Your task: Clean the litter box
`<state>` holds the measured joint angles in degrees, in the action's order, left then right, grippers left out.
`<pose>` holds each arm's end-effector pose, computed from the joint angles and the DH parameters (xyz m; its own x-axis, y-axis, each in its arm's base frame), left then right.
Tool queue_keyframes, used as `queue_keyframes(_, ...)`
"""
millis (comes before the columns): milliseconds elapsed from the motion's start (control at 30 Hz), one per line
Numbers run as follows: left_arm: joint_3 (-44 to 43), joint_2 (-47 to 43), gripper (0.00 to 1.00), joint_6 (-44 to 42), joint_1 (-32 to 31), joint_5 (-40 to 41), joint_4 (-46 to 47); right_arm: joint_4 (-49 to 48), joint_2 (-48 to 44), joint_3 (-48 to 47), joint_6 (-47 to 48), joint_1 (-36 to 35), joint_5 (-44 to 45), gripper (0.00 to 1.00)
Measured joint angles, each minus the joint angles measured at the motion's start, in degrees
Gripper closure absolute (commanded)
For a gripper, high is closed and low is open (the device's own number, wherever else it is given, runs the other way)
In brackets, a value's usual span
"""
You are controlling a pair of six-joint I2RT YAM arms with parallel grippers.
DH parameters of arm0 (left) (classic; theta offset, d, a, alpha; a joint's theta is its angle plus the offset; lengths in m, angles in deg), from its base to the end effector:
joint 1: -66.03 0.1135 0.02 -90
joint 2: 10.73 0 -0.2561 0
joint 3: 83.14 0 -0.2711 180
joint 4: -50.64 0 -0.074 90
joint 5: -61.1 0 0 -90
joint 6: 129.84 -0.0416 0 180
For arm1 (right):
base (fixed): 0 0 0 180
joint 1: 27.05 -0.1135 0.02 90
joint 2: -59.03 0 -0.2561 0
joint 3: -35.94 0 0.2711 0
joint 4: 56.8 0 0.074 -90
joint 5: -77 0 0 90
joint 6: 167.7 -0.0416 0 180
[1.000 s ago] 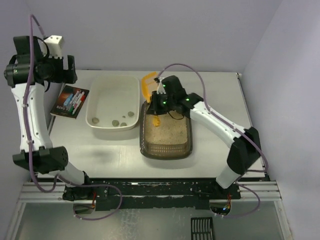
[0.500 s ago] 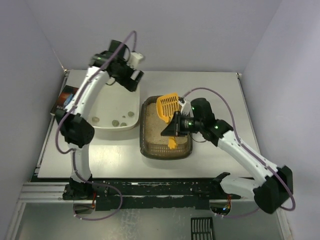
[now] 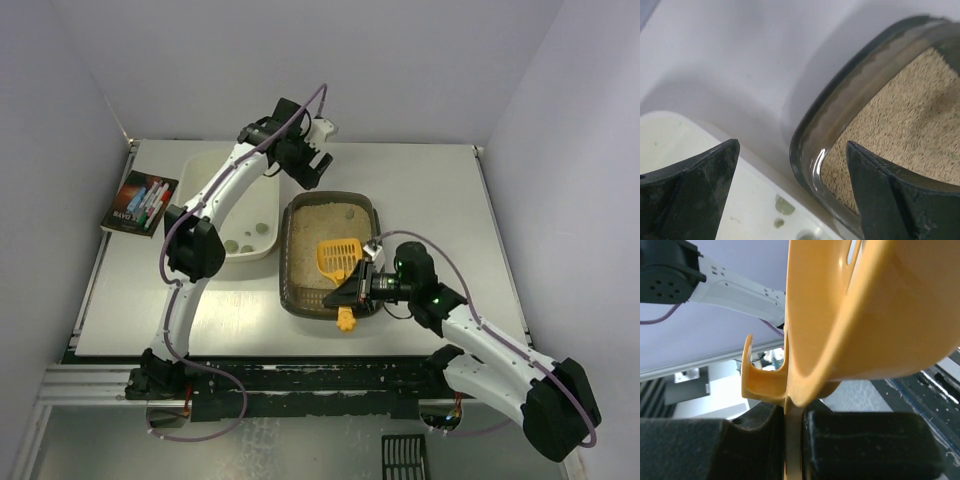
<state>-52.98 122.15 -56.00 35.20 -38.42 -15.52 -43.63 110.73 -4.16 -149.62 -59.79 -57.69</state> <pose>0.4505 -0.2769 0.2932 -0.4578 0.5929 -0.6624 0.7555 0.6522 0.0616 0.1700 0.1441 0.2166 -0.9855 0.1698 -0.0017 0.0490 0.2938 0.9546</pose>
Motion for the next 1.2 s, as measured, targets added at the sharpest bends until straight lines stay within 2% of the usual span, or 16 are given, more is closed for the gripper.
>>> queue_keyframes(167,1.4,0.0,0.01,2.8,0.0,-3.3,7.3,-14.9,3.8,6.4,-13.4,0.0,-1.4,1.00)
queue_keyframes(333,6.7,0.3,0.01,4.5,-0.1,-7.5,14.3,-32.9,18.0,3.8,-24.2,0.0,-5.9,1.00)
queue_keyframes(467,2.5,3.8,0.01,4.9,-0.1,-11.2,15.6,-45.8,28.7,1.9,-32.8,0.2,-9.0,1.00)
queue_keyframes(567,-1.1,6.8,0.01,5.0,-0.1,-14.0,16.1,-48.1,32.8,-0.7,-34.6,0.9,-10.4,1.00)
queue_keyframes(700,0.8,7.2,0.01,5.0,-0.1,-16.2,17.9,-48.2,33.6,-3.2,-34.4,3.3,-10.9,1.00)
queue_keyframes(867,1.5,7.7,0.00,4.8,-0.1,-17.9,19.9,-53.0,35.0,-1.1,-37.8,7.9,-9.9,1.00)
queue_keyframes(1033,4.1,7.7,0.00,6.1,-0.1,-21.6,24.4,-70.5,45.5,2.4,-44.5,8.3,-9.7,1.00)
queue_keyframes(1200,4.6,7.9,0.00,7.0,-0.1,-23.3,26.3,-85.7,53.1,3.1,-45.8,8.3,-8.9,1.00)
